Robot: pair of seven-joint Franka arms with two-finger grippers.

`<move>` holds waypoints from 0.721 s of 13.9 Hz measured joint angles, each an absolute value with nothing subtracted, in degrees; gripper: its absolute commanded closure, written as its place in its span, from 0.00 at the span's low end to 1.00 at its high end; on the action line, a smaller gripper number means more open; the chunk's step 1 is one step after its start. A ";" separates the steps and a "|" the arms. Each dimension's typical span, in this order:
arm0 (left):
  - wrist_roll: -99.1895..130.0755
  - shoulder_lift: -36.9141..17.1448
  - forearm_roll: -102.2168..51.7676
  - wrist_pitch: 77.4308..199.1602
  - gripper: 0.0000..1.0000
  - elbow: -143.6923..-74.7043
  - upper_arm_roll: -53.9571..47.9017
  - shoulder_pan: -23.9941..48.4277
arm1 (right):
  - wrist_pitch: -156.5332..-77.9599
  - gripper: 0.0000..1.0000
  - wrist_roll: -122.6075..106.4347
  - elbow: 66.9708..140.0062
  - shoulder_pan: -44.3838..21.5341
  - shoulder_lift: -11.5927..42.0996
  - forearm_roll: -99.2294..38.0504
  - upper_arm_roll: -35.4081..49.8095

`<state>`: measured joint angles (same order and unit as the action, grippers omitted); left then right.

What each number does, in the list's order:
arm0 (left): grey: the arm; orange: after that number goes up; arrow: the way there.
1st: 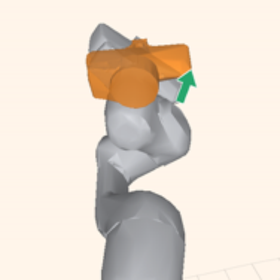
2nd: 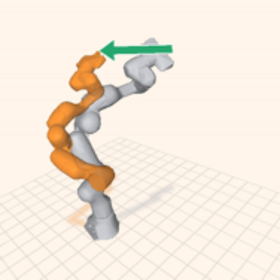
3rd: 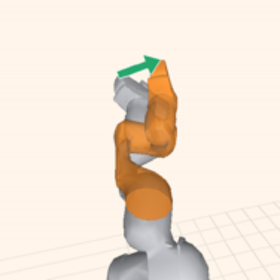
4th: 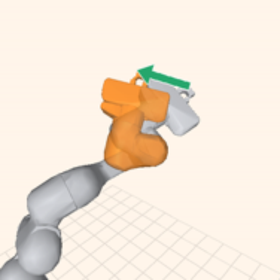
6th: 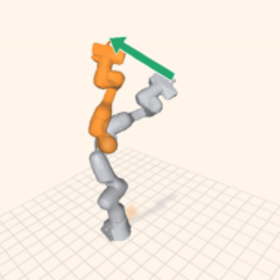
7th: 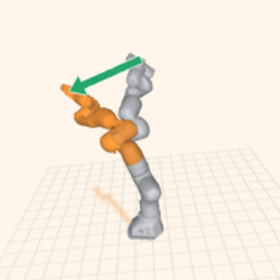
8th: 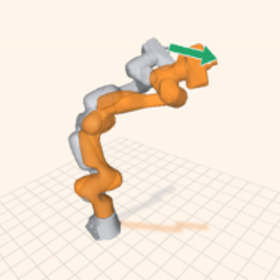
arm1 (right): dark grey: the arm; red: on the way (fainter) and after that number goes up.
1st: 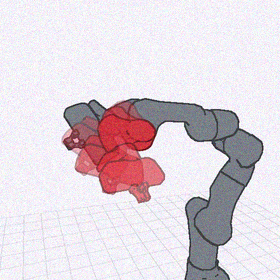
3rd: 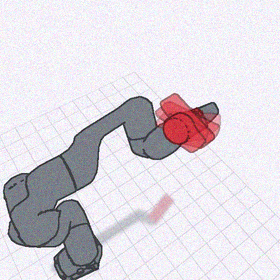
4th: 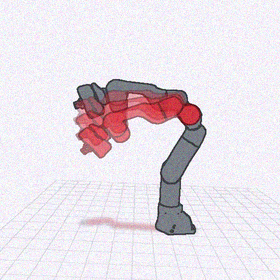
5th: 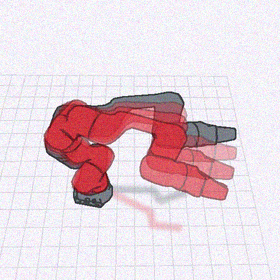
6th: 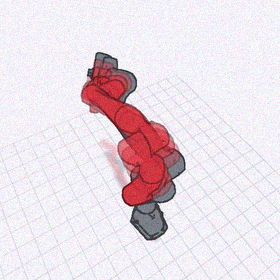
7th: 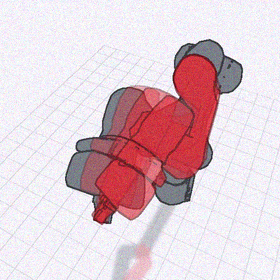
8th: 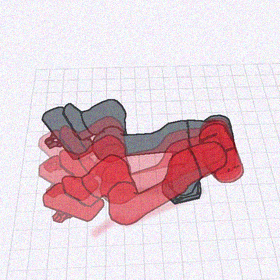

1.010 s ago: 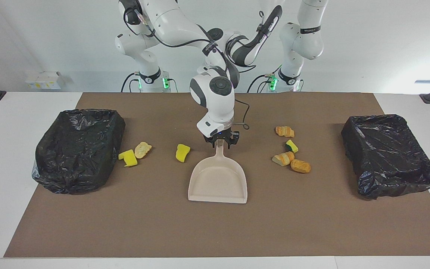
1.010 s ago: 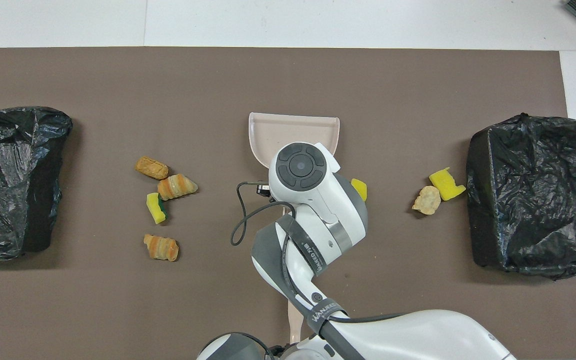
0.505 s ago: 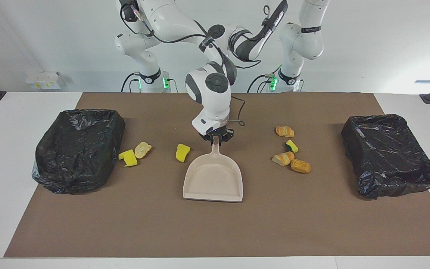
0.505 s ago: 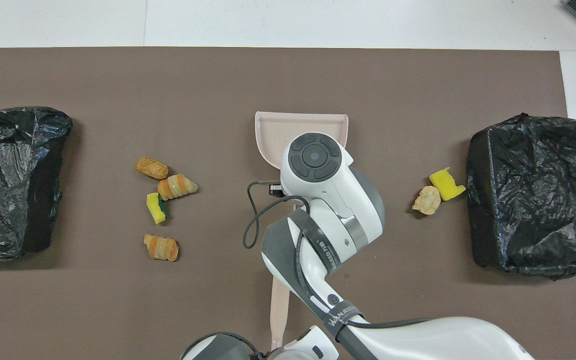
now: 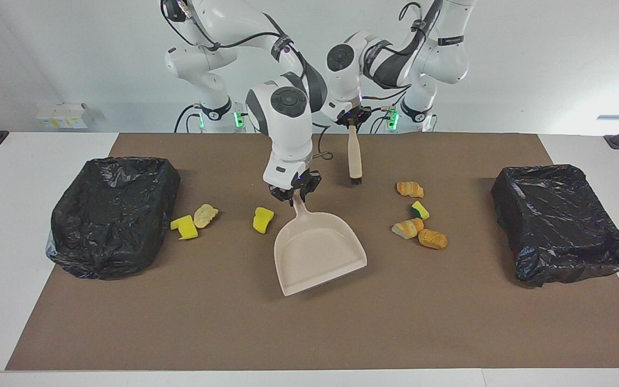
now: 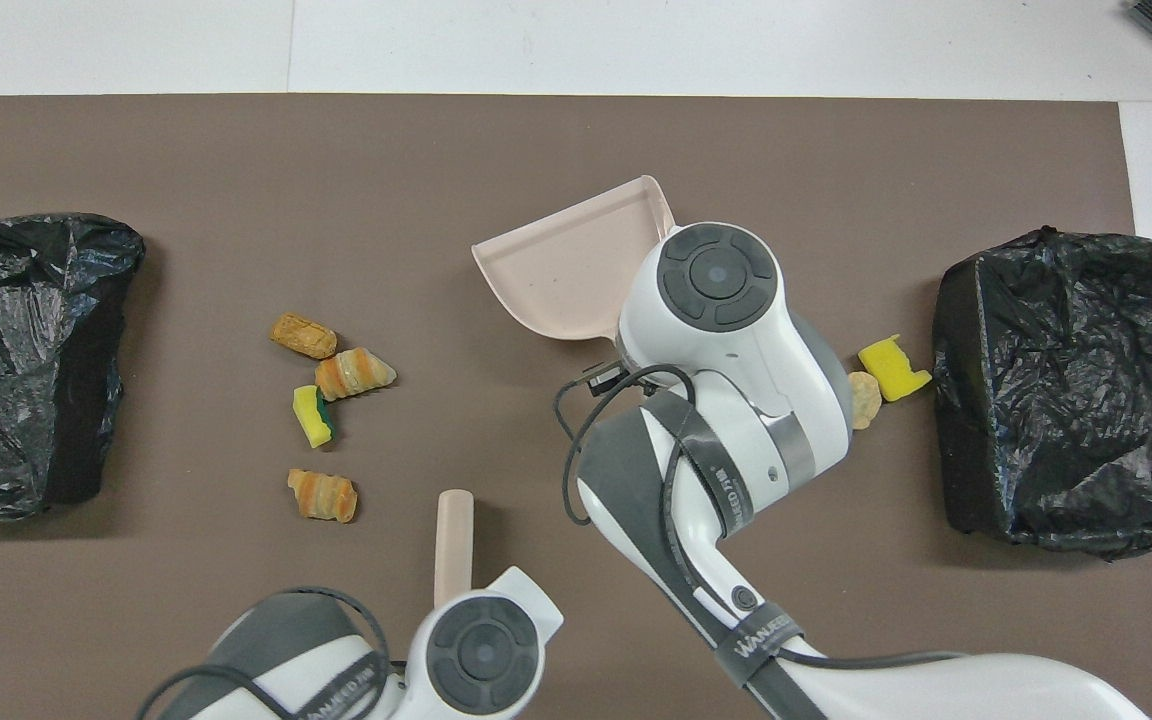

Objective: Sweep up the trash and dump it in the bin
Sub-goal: 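Grasp the dustpan with the right gripper while the left gripper grasps the brush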

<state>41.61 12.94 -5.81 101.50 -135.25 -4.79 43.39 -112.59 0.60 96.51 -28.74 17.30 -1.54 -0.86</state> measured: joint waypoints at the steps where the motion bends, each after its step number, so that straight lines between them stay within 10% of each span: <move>1: 39.62 14.37 -5.81 100.56 1.00 -135.18 -4.72 40.15 | -111.66 1.00 -7.02 96.51 -27.56 16.95 -1.52 -0.87; 10: 24.62 19.30 -3.48 98.53 1.00 -132.94 -4.63 15.63 | -104.85 1.00 -45.09 100.21 -24.32 13.80 8.00 -0.75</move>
